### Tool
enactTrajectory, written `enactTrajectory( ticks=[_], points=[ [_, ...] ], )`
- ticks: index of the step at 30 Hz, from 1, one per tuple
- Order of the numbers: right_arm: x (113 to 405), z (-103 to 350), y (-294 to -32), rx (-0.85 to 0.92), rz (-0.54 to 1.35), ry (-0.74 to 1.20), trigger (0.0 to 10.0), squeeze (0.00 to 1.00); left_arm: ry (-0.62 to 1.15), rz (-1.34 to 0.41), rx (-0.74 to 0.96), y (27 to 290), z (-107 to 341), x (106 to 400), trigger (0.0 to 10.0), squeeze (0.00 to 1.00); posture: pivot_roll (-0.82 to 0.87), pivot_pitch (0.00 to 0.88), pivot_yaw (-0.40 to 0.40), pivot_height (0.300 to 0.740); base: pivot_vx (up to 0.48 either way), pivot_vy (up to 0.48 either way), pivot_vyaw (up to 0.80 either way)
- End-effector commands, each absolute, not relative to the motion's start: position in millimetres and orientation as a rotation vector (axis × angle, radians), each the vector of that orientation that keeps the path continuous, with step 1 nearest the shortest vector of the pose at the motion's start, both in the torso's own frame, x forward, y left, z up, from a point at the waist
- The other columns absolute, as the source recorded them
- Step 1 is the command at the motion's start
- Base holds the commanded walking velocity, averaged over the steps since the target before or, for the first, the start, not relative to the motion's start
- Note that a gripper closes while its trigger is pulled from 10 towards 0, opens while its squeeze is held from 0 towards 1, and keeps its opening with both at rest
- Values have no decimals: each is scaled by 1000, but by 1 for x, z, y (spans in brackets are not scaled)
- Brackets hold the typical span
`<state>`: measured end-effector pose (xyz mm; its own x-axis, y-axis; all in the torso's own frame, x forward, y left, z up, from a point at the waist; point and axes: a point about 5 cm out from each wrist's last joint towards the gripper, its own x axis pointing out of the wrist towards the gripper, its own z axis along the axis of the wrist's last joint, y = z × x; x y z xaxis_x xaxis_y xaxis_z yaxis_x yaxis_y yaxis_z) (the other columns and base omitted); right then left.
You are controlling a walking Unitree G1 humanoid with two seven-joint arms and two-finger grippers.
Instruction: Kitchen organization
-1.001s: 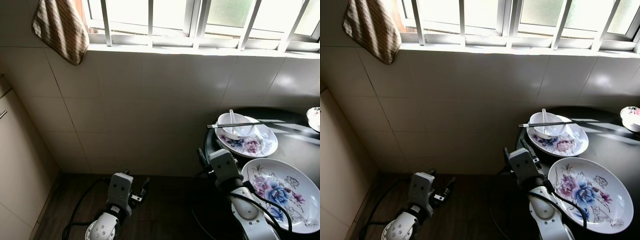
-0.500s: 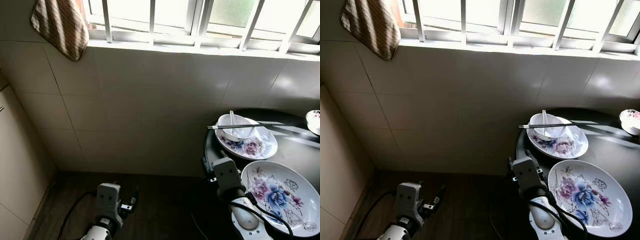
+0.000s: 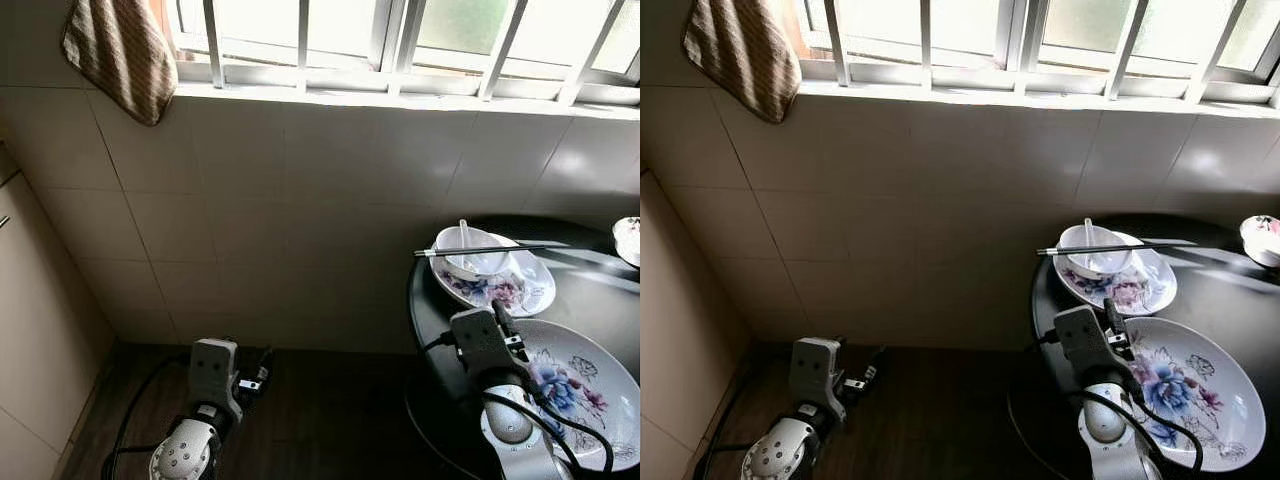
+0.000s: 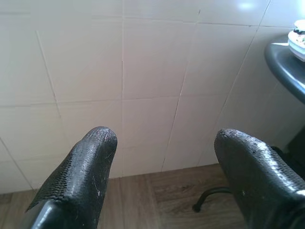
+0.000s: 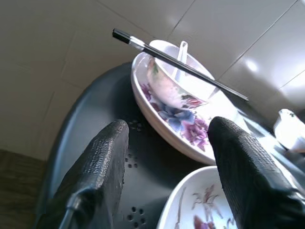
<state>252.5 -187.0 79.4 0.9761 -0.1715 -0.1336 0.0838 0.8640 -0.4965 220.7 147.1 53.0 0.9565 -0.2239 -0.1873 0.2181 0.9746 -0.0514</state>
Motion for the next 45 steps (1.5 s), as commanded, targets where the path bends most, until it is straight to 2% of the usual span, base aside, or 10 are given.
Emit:
enactTrajectory(
  ticks=[1, 10, 19, 27, 28, 29, 30, 31, 32, 45],
  points=[
    [255, 77, -192, -497, -153, 227, 10000, 0, 220, -235, -28, 146, 49, 222, 10000, 0, 10, 0, -47, 740, 0, 0, 0],
    [257, 68, -201, -459, -200, 340, 10000, 0, 222, -235, -26, 146, 49, 228, 10000, 0, 13, 0, -50, 740, 0, 0, 0],
    [253, 52, -208, -315, -263, 535, 10000, 0, 227, -245, -21, 146, 48, 230, 10000, 0, 14, 0, -46, 740, 0, 0, 0],
    [251, 49, -208, -248, -277, 594, 10000, 0, 230, -246, -24, 146, 48, 229, 10000, 0, 14, 0, -49, 740, 0, 0, 0],
    [251, 48, -209, -229, -287, 627, 5961, 0, 231, -246, -26, 146, 48, 229, 10000, 0, 15, 0, -52, 740, 0, 0, 0],
    [251, 47, -210, -215, -288, 639, 3059, 0, 231, -246, -27, 146, 47, 229, 10000, 0, 15, 0, -52, 740, 0, 0, 0],
    [251, 47, -210, -215, -288, 639, 3059, 0, 231, -246, -27, 146, 47, 229, 10000, 0, 15, 0, -52, 740, 0, 0, 0],
    [250, 47, -211, -211, -299, 652, 1216, 0, 232, -246, -28, 145, 47, 228, 10000, 0, 14, 0, -54, 740, 0, 0, 0],
    [250, 48, -212, -232, -301, 642, 0, 0, 232, -246, -28, 145, 47, 228, 10000, 0, 14, 0, -54, 740, 0, 0, 0],
    [251, 59, -213, -330, -299, 610, 0, 0, 240, -244, -43, 143, 46, 227, 10000, 0, 6, 0, -58, 740, 0, 0, 0]
  ],
)
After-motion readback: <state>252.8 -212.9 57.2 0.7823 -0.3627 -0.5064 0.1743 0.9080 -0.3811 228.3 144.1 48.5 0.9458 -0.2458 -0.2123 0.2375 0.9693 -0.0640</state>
